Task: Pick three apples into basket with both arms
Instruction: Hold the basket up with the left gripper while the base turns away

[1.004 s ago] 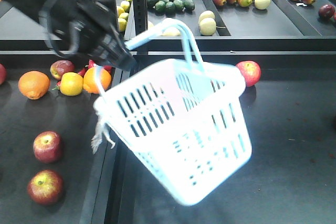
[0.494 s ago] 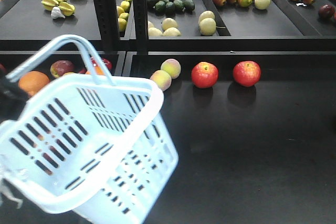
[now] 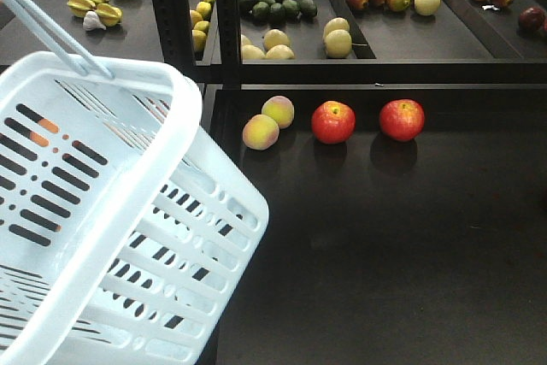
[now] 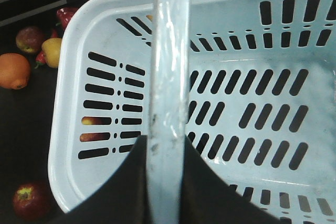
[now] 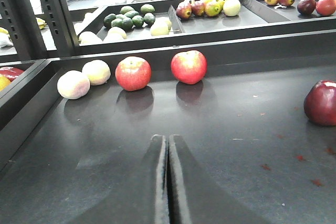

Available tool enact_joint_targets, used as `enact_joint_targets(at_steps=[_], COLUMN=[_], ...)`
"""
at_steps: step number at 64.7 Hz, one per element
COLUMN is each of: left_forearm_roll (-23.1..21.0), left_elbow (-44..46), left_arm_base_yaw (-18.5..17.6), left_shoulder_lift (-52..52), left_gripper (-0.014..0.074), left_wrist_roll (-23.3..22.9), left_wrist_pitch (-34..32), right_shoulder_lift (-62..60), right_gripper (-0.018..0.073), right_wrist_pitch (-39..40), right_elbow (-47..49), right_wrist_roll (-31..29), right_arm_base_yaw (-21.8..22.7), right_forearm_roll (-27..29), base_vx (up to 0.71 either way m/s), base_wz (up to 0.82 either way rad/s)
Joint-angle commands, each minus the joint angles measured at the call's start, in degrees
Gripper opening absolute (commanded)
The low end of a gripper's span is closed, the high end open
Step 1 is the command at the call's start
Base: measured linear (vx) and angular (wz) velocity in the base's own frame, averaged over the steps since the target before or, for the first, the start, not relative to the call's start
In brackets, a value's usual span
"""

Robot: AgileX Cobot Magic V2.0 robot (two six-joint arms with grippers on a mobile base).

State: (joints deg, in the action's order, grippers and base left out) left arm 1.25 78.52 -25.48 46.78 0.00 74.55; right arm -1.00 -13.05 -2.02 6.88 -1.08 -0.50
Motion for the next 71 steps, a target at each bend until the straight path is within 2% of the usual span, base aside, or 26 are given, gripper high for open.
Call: enact_joint_targets(at_steps=[1,71], left_forearm_roll=[-0.3,-0.3], left_elbow=[1.3,1.3], left_arm_base_yaw=[-0.3,-0.3], left_shoulder_lift=[-1.2,-2.0], left_gripper=[-0.0008,-0.0008], left_wrist_roll=[-0.7,-0.7], left_wrist_pitch=[-2.9,-2.9], right_shoulder_lift=[-0.2,-0.2], right_gripper=[-0.0009,-0.0009], right_wrist_pitch=[4.2,4.2], right_elbow=[-0.3,-0.3], right_wrist_roll=[0.0,0.0], right_arm_base_yaw=[0.4,0.4], right_forearm_roll=[-0.1,-0.1], base_vx=[0.0,-0.01], base_wz=[0.0,0.04])
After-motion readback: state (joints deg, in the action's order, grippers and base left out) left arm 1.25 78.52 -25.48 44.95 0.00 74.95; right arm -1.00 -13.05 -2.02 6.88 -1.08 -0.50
